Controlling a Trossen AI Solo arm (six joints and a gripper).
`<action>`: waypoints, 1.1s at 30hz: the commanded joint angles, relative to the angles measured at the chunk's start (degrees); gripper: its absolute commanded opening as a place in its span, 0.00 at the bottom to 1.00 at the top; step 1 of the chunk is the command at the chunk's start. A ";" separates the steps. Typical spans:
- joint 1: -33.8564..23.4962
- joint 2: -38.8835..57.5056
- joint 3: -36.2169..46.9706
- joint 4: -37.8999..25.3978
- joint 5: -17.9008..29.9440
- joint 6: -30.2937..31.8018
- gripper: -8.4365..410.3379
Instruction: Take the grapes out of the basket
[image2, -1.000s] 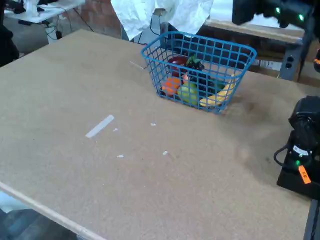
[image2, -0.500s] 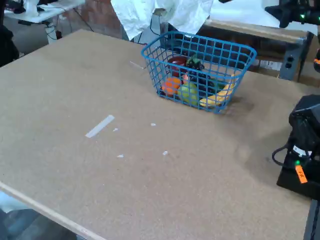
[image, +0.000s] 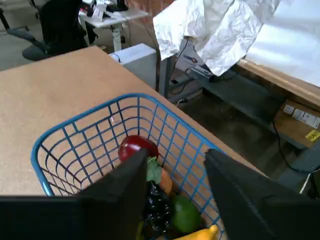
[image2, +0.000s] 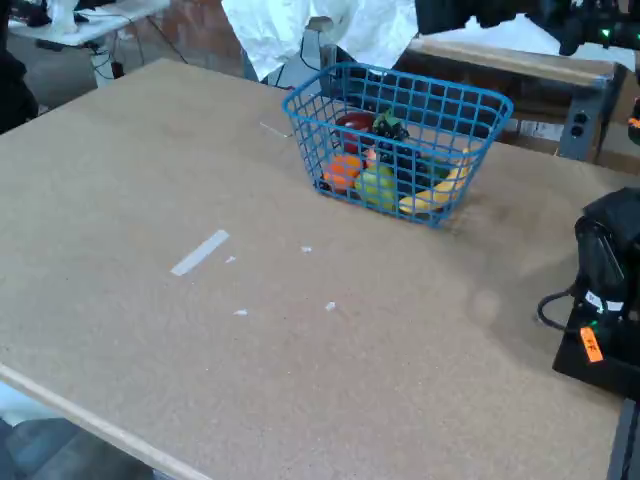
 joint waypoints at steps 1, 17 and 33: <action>-0.02 0.26 0.04 0.76 1.36 -0.02 0.53; -0.61 12.66 -0.13 0.33 3.41 3.78 0.78; -1.42 32.39 7.08 4.24 -3.56 4.04 0.80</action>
